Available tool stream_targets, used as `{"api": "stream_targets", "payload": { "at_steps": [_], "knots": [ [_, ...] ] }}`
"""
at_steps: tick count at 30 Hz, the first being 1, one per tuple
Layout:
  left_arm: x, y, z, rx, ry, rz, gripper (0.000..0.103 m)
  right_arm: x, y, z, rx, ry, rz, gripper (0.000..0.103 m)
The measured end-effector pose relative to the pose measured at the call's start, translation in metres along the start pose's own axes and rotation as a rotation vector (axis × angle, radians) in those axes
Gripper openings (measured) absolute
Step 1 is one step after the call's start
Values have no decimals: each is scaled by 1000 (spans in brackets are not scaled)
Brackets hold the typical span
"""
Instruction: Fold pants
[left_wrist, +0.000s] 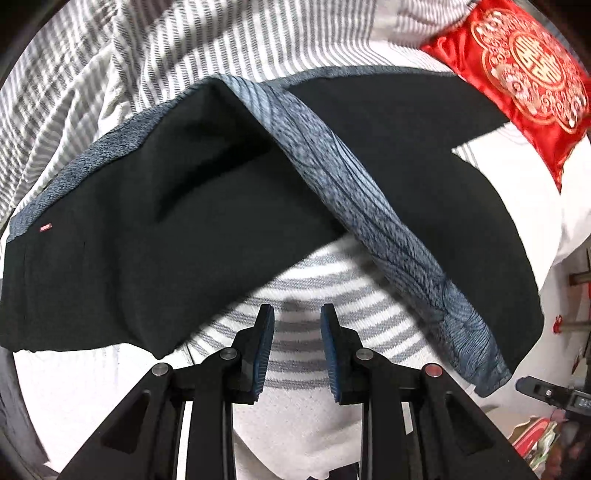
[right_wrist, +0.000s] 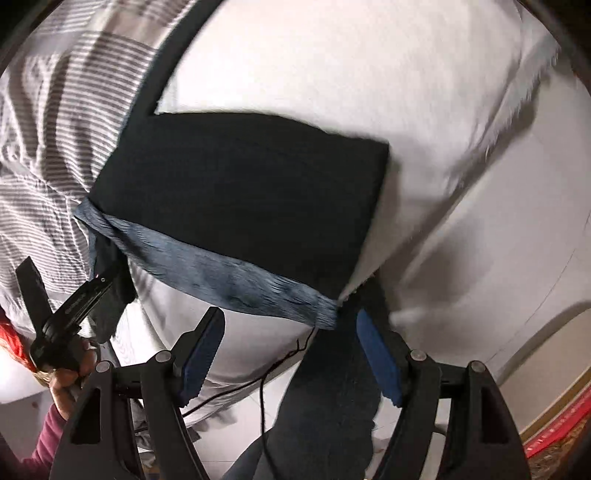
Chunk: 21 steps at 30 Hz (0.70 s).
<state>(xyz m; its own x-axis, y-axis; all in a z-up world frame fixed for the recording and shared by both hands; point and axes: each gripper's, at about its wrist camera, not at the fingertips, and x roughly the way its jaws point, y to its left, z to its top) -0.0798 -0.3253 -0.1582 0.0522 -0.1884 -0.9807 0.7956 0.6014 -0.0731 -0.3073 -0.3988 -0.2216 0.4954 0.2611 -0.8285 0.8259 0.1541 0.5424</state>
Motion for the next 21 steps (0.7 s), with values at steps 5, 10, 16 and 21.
{"api": "stream_targets", "payload": {
  "at_steps": [5,10,16,21],
  "knots": [
    [11,-14,1,6,20,11,28,27,-21,1,47,4,103,75],
    [17,-29,8,22,28,32,28,38,-28,1,87,91,268,5],
    [24,-64,26,8,69,-1,28,-10,1,17,26,114,442,3],
    [23,-98,47,-12,85,-36,28,-58,34,61,-30,80,551,3]
  ]
}}
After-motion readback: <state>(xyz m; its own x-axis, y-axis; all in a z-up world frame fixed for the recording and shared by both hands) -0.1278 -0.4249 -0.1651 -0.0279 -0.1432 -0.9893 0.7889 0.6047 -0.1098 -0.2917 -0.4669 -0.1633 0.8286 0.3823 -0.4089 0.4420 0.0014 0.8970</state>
